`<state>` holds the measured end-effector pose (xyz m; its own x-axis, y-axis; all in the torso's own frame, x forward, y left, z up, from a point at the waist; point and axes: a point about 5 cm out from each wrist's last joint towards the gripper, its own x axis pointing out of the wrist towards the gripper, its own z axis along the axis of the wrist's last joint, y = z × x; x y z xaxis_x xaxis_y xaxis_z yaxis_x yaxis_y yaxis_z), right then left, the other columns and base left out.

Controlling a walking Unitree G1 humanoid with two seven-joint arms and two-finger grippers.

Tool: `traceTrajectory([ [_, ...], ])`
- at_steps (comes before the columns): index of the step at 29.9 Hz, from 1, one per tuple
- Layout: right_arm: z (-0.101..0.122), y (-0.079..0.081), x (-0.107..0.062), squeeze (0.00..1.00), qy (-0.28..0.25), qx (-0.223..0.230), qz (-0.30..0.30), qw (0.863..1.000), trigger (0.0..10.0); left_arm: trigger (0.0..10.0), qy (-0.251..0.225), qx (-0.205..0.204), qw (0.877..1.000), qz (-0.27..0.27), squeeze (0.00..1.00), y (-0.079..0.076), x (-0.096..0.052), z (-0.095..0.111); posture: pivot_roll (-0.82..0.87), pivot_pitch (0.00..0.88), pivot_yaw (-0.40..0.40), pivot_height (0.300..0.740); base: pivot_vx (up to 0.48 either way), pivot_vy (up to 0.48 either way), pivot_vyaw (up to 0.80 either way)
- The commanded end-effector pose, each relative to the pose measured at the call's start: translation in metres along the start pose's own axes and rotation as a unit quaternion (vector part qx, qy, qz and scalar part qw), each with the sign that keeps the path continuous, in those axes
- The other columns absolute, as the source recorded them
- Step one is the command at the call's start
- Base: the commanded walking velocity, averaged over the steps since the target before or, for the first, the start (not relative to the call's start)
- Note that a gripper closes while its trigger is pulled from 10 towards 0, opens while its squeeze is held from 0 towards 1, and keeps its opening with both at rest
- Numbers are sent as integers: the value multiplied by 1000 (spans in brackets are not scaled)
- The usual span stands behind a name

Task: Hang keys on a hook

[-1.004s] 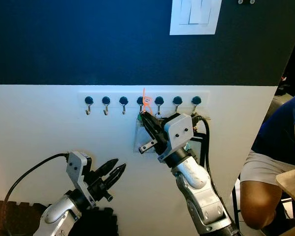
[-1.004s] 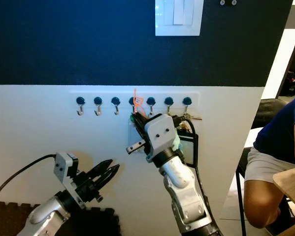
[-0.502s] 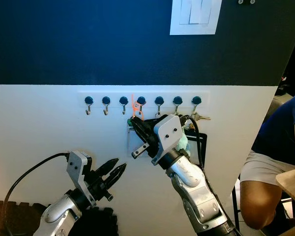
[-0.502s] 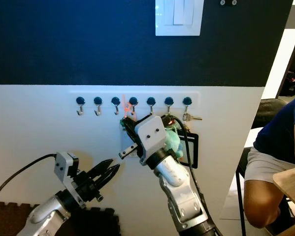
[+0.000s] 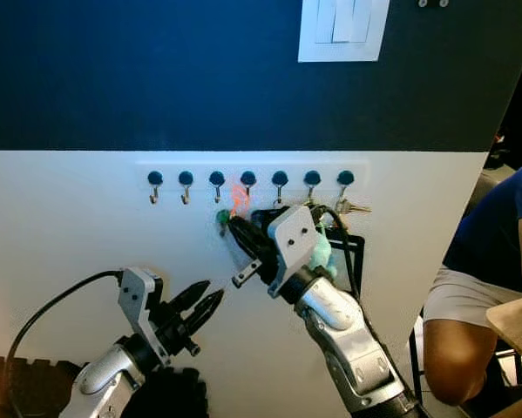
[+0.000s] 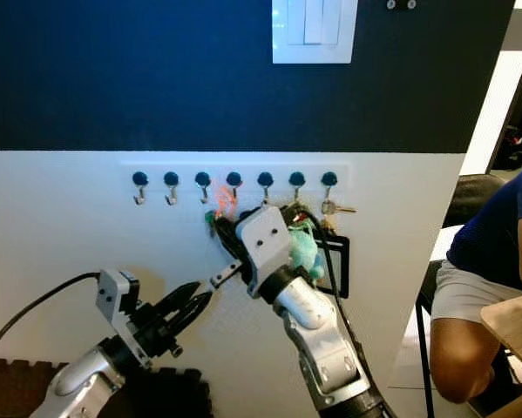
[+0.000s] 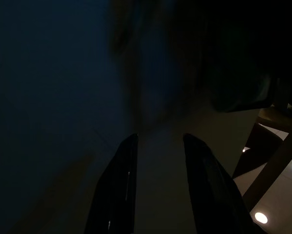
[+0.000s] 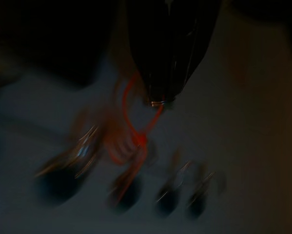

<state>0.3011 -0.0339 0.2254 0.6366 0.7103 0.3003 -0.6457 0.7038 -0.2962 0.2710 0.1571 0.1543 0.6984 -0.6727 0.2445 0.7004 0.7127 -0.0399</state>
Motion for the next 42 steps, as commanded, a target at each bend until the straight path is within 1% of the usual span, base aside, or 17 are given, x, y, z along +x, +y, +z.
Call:
traceTrajectory([
  [1, -10, 4, -2, 0, 27, 11, 11, 1000, 10000, 10000, 11, 3, 1000, -4, 0, 1, -1, -1, 42, 27, 8, 740, 0, 0, 0],
  [5, -23, 7, -9, 0, 67, 14, 26, 997, 10000, 10000, 12, 3, 1000, -6, 0, 1, -1, -2, 42, 25, 10, 740, 0, 0, 0],
  [9, -26, 6, -11, 0, 74, 14, 24, 997, 10000, 10000, 12, 3, 1000, -7, 0, 1, 0, -2, 41, 21, 11, 740, 0, 0, 0],
  [13, -15, 1, -12, 0, 38, 8, 8, 999, 10000, 10000, 8, 4, 1000, -6, 0, 1, 1, 0, 40, 20, 12, 740, 0, 0, 0],
  [15, -5, -4, -11, 0, 2, -3, -14, 1000, 10000, 10000, 7, 4, 1000, -6, 0, 1, 1, 0, 41, 24, 12, 740, 0, 0, 0],
  [16, -5, -4, -11, 0, 2, -3, -14, 1000, 10000, 10000, 7, 4, 1000, -6, 0, 1, 1, 0, 41, 24, 12, 740, 0, 0, 0],
  [20, 15, -17, -10, 0, -59, -42, -67, 995, 10000, 10000, 5, 3, 1000, -9, 0, 0, 1, 1, 43, 29, 12, 740, 0, 0, 0],
  [24, 21, -21, -10, 0, -74, -56, -84, 992, 10000, 10000, 1, 0, 1000, -12, 0, -1, 2, 2, 43, 29, 11, 740, 0, 0, 0],
  [26, 24, -24, -12, 0, -84, -74, -95, 989, 10000, 10000, -12, -8, 1000, -22, 0, -6, 8, 5, 43, 29, 11, 740, 0, 0, 0],
  [28, 25, -25, -12, 0, -91, -81, -99, 988, 10000, 10000, -24, -13, 999, -32, 0, -10, 13, 9, 43, 30, 12, 740, 0, 0, 0],
  [30, 25, -25, -13, 0, -92, -82, -98, 988, 10000, 10000, -30, -15, 999, -36, 0, -12, 15, 10, 42, 29, 12, 740, 0, 0, 0],
  [32, 24, -23, -14, 0, -91, -81, -94, 988, 10000, 10000, -44, -14, 998, -40, 0, -13, 20, 16, 41, 30, 14, 740, 0, 0, 0],
  [40, 21, -23, -13, 0, -89, -67, -98, 989, 10000, 10000, -49, -10, 998, -41, 0, -11, 21, 21, 39, 32, 15, 740, 0, 0, 0],
  [41, 19, -20, -10, 0, -83, -47, -78, 992, 10000, 10000, -49, -8, 998, -40, 0, -10, 20, 22, 39, 32, 15, 740, 0, 0, 0],
  [42, 18, -19, -9, 0, -80, -39, -68, 994, 10000, 10000, -49, -8, 998, -40, 0, -10, 20, 22, 39, 32, 15, 740, 0, 0, 0],
])
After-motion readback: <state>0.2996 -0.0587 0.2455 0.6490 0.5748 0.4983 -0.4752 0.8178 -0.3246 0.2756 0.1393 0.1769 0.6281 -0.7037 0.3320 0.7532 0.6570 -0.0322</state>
